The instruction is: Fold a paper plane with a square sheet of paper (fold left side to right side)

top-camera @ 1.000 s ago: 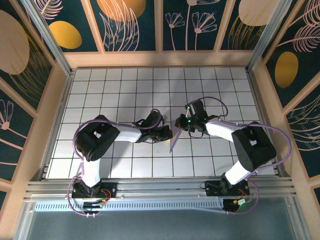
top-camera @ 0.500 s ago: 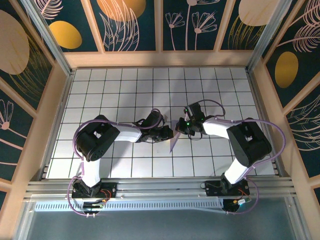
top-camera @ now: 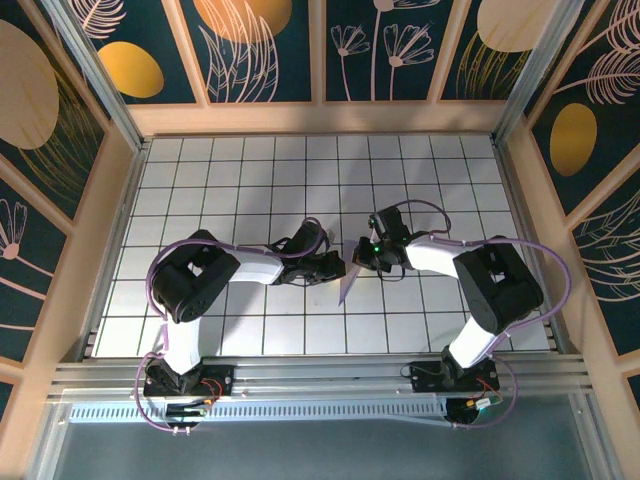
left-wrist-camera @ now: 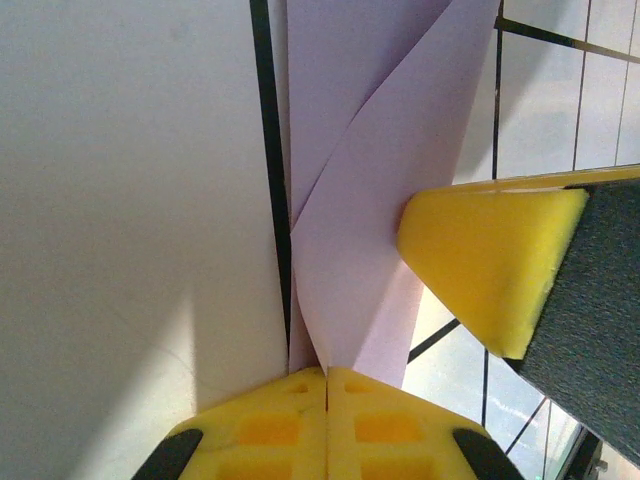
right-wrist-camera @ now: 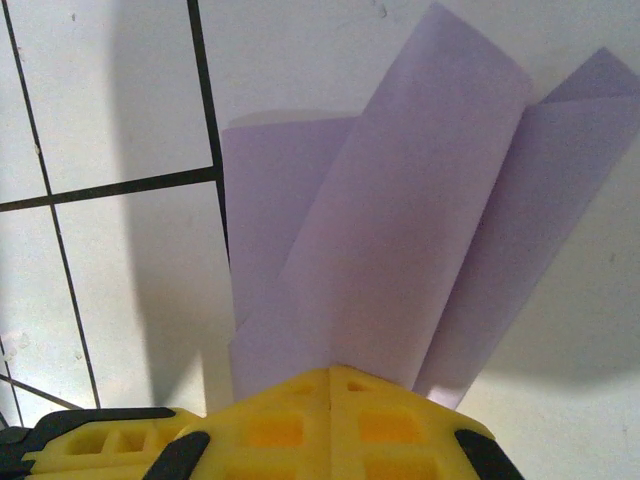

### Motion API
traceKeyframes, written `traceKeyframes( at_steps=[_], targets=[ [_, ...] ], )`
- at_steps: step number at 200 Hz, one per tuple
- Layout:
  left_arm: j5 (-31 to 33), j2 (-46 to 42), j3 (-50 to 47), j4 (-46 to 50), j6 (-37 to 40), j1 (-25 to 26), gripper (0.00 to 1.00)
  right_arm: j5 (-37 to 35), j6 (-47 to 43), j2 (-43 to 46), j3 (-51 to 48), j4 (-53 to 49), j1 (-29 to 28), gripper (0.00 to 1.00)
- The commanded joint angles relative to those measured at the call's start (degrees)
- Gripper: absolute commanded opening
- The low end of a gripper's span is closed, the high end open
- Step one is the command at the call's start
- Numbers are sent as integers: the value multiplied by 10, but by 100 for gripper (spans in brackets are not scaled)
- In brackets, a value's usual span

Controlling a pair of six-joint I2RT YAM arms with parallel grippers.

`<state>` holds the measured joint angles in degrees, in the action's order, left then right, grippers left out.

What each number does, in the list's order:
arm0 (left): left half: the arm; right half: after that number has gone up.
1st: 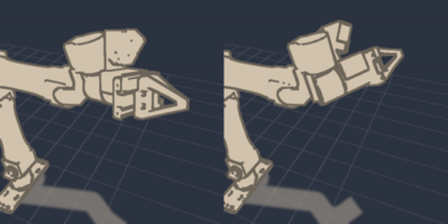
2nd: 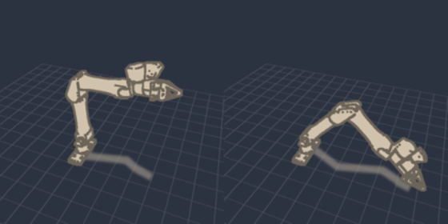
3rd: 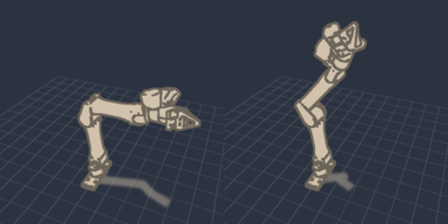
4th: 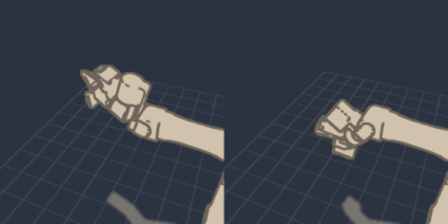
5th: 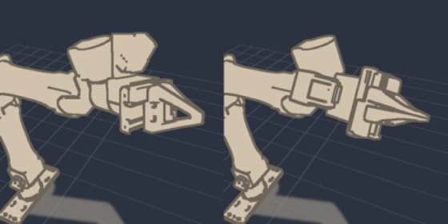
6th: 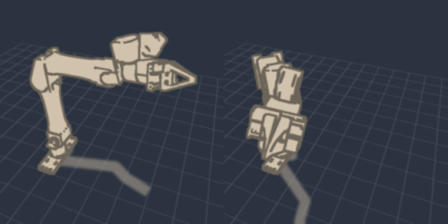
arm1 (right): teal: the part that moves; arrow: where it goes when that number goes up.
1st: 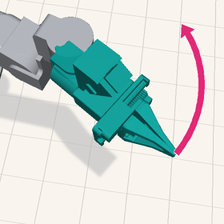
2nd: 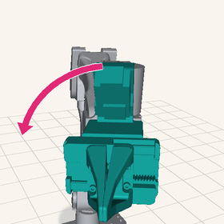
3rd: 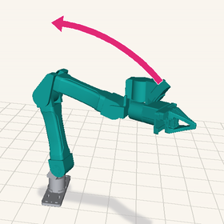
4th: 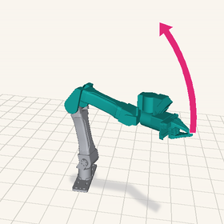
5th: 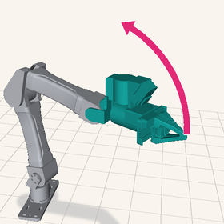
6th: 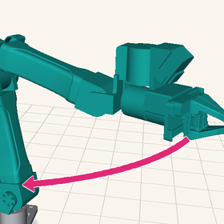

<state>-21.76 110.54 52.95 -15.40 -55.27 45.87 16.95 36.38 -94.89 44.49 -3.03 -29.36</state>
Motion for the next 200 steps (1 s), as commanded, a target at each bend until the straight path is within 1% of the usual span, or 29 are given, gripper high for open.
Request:
traceKeyframes(
  at_steps=[1,46,115,175,200],
  targets=[
    [12,24,0,31,9,5,5,-7,-1,5,-5,7,-6,0],
    [12,24,-1,31,10,5,4,-10,0,1,-3,5,-6,0],
    [12,24,-3,29,9,5,4,2,8,-6,-22,33,-5,0],
    [11,20,-5,28,9,5,4,6,15,9,-61,38,-6,0],
    [6,17,-7,22,8,5,7,9,18,11,-81,47,-5,0]
  ],
)
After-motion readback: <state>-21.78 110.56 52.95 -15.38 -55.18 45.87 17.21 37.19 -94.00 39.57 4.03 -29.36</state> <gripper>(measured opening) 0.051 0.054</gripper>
